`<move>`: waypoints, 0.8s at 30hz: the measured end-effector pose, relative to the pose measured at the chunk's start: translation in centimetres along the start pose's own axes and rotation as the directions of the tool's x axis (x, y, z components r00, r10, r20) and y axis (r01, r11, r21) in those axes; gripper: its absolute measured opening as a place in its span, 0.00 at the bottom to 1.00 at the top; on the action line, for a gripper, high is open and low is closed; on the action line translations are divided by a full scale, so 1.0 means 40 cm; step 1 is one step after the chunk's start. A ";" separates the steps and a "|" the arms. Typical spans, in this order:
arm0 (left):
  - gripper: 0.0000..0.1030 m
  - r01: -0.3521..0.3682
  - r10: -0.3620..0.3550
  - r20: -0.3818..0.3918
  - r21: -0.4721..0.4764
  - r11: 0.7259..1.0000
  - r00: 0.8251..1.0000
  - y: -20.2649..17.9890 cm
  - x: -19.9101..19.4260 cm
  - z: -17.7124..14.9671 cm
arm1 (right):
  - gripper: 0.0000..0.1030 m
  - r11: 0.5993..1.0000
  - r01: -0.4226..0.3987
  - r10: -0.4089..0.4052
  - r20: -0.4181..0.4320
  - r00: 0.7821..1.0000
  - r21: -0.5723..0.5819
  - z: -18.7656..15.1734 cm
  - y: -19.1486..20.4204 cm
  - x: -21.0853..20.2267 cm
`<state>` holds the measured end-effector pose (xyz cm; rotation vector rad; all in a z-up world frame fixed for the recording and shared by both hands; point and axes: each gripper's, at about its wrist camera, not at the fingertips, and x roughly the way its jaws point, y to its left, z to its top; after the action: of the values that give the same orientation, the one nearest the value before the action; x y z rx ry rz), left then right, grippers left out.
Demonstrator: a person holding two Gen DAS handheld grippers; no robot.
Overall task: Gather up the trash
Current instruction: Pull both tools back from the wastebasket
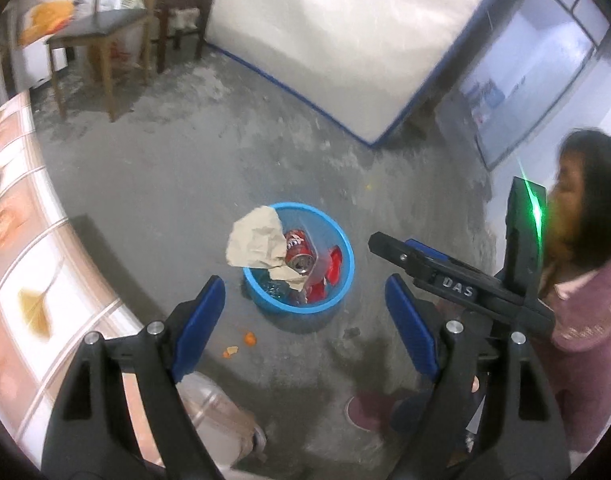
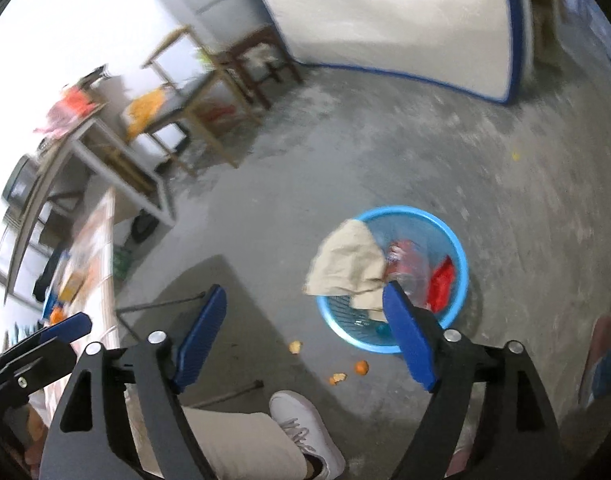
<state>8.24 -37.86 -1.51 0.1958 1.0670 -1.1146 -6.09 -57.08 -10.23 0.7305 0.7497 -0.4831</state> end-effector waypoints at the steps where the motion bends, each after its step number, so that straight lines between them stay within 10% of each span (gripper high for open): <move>1: 0.76 -0.015 0.016 0.022 -0.011 1.000 1.000 0.016 -0.034 -0.019 | 0.82 1.000 -0.009 0.009 0.012 1.000 -0.019 -0.005 0.025 -0.018; 9: 0.76 -0.084 0.093 0.100 -0.094 0.992 0.991 0.114 -0.188 -0.119 | 0.94 0.985 0.115 -0.093 0.163 0.982 -0.126 -0.052 0.218 -0.148; 24: 0.76 -0.093 0.133 0.210 -0.191 0.977 0.969 0.212 -0.332 -0.195 | 0.94 0.969 0.199 -0.171 0.180 0.969 -0.149 -0.084 0.353 -0.187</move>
<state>9.96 -20.65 1.67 -0.0117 0.9381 -0.9083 -3.51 -44.28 -0.40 0.4598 0.6960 -0.6357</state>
